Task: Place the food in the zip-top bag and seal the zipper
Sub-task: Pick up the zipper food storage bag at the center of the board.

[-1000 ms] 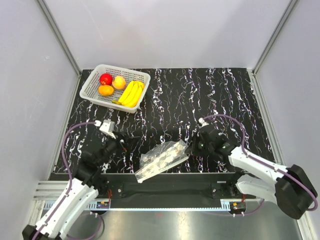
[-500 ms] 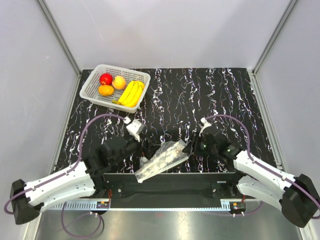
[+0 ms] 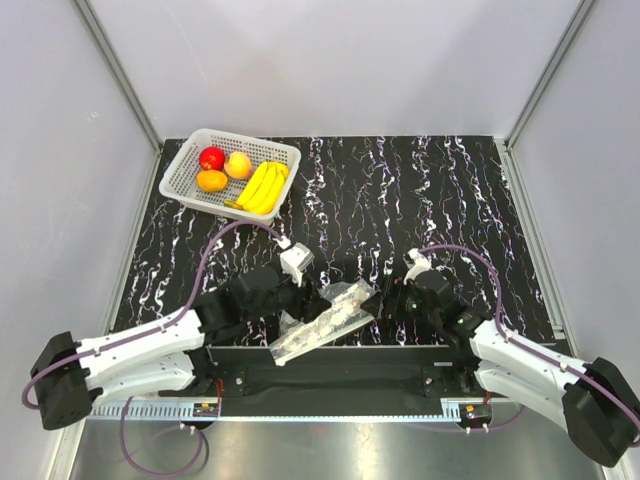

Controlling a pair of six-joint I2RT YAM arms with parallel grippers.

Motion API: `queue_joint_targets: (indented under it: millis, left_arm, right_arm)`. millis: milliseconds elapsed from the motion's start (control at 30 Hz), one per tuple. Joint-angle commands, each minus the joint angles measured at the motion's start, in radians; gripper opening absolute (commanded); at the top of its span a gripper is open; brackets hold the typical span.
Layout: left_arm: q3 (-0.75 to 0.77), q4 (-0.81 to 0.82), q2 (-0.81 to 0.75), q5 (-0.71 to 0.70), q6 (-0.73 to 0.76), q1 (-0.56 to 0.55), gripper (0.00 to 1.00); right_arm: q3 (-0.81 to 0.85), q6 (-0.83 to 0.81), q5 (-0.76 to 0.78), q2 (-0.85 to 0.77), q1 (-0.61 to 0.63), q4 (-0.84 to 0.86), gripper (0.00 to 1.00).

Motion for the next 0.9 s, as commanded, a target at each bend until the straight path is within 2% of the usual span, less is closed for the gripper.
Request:
queue_joint_targets:
  millis: [0, 133, 400, 467, 600, 867]
  left_arm:
    - [-0.009, 0.119, 0.054, 0.128, -0.071, -0.003, 0.56]
    - [-0.007, 0.171, 0.147, 0.194, -0.114, -0.003, 0.50]
    - [-0.023, 0.242, 0.301, 0.188, -0.261, 0.009, 0.45]
    - [-0.033, 0.279, 0.341, 0.220, -0.287, 0.038, 0.42]
    - [-0.052, 0.334, 0.388, 0.277, -0.324, 0.073, 0.40]
    - [-0.020, 0.328, 0.470, 0.289, -0.342, 0.078, 0.39]
  right_arm:
    - [0.004, -0.018, 0.029, 0.022, -0.004, 0.121, 0.83]
    - [0.010, -0.028, 0.012, 0.097, -0.002, 0.152, 0.83]
    - [0.014, -0.017, -0.033, 0.196, -0.002, 0.205, 0.81]
    - [0.010, -0.011, -0.062, 0.206, -0.002, 0.228, 0.74]
    - [0.004, 0.015, -0.119, 0.208, -0.002, 0.271, 0.66]
    - [0.040, 0.052, -0.209, 0.114, -0.002, 0.184, 0.54]
